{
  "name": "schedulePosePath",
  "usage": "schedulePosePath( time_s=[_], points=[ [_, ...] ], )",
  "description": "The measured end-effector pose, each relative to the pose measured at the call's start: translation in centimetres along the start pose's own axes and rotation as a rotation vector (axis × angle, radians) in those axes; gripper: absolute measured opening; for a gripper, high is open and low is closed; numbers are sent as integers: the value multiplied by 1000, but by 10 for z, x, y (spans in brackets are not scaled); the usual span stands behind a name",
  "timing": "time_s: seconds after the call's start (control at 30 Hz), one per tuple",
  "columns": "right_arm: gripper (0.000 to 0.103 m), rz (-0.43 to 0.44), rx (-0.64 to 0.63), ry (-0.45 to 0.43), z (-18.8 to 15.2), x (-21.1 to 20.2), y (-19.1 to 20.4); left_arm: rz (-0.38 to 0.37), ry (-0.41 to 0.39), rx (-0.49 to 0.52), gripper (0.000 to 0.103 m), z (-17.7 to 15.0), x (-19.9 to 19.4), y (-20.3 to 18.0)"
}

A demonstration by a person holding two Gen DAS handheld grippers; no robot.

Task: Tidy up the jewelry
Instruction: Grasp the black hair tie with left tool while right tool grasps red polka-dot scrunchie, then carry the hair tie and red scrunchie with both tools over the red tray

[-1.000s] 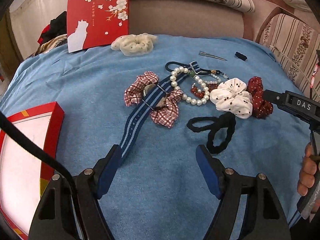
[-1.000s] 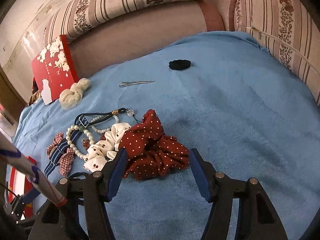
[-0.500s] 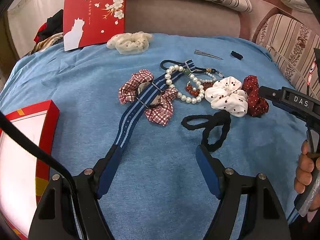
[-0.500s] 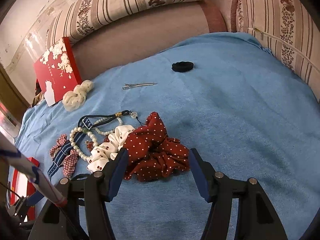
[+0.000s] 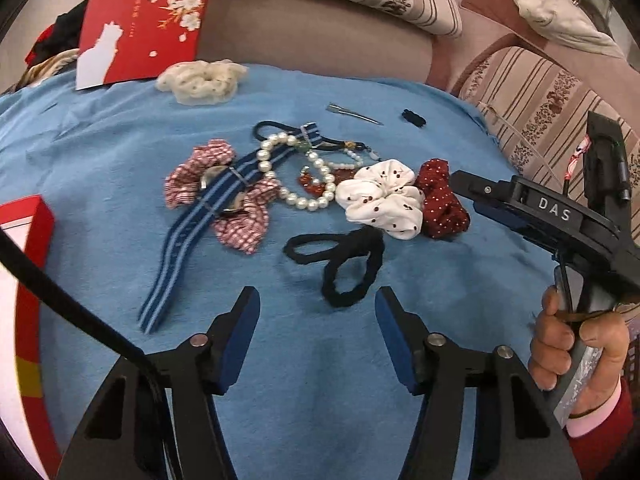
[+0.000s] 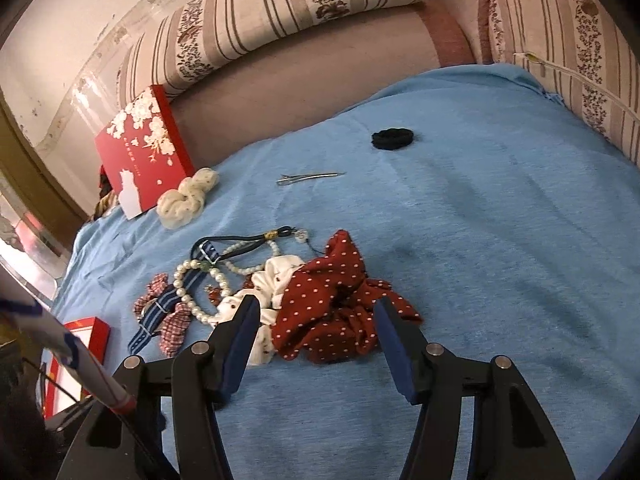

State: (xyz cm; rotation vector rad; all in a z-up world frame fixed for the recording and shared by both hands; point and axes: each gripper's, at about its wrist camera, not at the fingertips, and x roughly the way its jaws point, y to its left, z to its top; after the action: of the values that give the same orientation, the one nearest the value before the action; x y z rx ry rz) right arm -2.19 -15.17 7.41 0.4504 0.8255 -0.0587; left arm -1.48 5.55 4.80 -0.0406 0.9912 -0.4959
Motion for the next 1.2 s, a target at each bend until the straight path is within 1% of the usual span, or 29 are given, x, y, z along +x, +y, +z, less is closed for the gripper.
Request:
schedulePosePath(
  time_s=[0.13,0.23,0.27,0.33,0.4,0.47,0.53,0.57,0.6,0.63,0.7,0.73,0.8,1.0,1.1,1.2],
  points=[
    [64,40,18,4,0,0,-1,-41,23,-4,59,6,17,-5],
    [64,43,24,7,0,3,-4,-77,54,-25,59,8,32,-7],
    [63,41,25,9,0,4,-4,-86,66,-32,53,8,36,-8],
    [62,37,27,17,0,7,-5,-101,90,-45,46,6,45,-9],
    [61,35,26,24,-1,10,-5,-96,80,-37,39,7,45,-10],
    [61,37,22,30,-2,13,-4,-122,100,-55,19,9,47,-9],
    [59,32,10,35,-3,16,-2,-146,119,-90,9,9,51,-5],
    [56,25,-2,39,-4,18,0,-156,125,-106,8,8,52,-3],
    [48,20,-12,42,-5,20,1,-165,127,-125,8,9,51,0],
    [42,9,-28,51,-6,23,3,-170,129,-134,8,9,51,1],
    [15,-3,-31,73,-8,29,1,-174,129,-144,7,9,47,1],
    [12,0,-19,76,-8,30,0,-169,127,-144,7,9,44,0],
    [8,7,-4,64,-7,26,-3,-161,119,-134,7,9,34,-2],
    [6,16,-31,-33,-2,-7,6,-160,61,-94,7,6,-5,-2],
    [6,22,-64,-72,-6,-22,18,-151,27,-98,7,7,-26,9],
    [6,26,-110,-100,-13,-37,37,-107,-17,-123,7,12,-47,31]
  ],
)
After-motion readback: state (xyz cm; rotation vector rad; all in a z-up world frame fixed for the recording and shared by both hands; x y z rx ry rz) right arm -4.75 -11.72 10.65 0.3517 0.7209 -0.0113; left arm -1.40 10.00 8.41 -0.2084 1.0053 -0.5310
